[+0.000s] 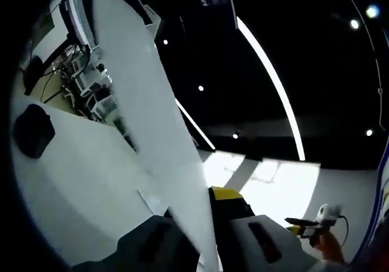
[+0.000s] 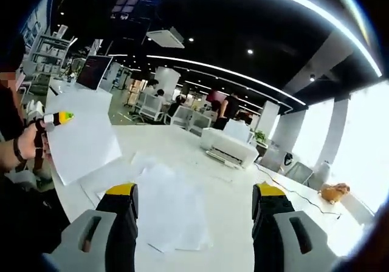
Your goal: Organize the stack of printing papers by aligning and flattening the scattered papers on the table
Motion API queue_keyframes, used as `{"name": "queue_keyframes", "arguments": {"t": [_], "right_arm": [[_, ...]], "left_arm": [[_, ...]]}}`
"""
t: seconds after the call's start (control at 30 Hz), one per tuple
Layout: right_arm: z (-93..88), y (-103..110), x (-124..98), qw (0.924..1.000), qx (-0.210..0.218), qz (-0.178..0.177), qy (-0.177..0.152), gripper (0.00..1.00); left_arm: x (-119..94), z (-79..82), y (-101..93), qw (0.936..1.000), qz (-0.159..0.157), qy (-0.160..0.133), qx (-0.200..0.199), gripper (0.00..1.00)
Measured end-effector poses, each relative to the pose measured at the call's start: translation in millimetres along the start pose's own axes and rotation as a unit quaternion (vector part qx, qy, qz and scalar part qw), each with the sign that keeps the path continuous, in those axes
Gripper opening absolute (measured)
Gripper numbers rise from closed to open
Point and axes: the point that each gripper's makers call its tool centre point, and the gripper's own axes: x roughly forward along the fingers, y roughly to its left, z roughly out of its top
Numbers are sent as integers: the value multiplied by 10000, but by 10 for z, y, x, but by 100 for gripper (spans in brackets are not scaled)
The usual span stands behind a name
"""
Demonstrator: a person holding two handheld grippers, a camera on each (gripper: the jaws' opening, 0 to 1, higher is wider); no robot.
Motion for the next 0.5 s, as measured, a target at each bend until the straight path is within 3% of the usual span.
{"name": "queue_keyframes", "arguments": {"t": [0.5], "right_arm": [[-217,42,152,9996,33,66,279,72]], "left_arm": [[-2,-14,12,10000,4,13,-40,6]]}}
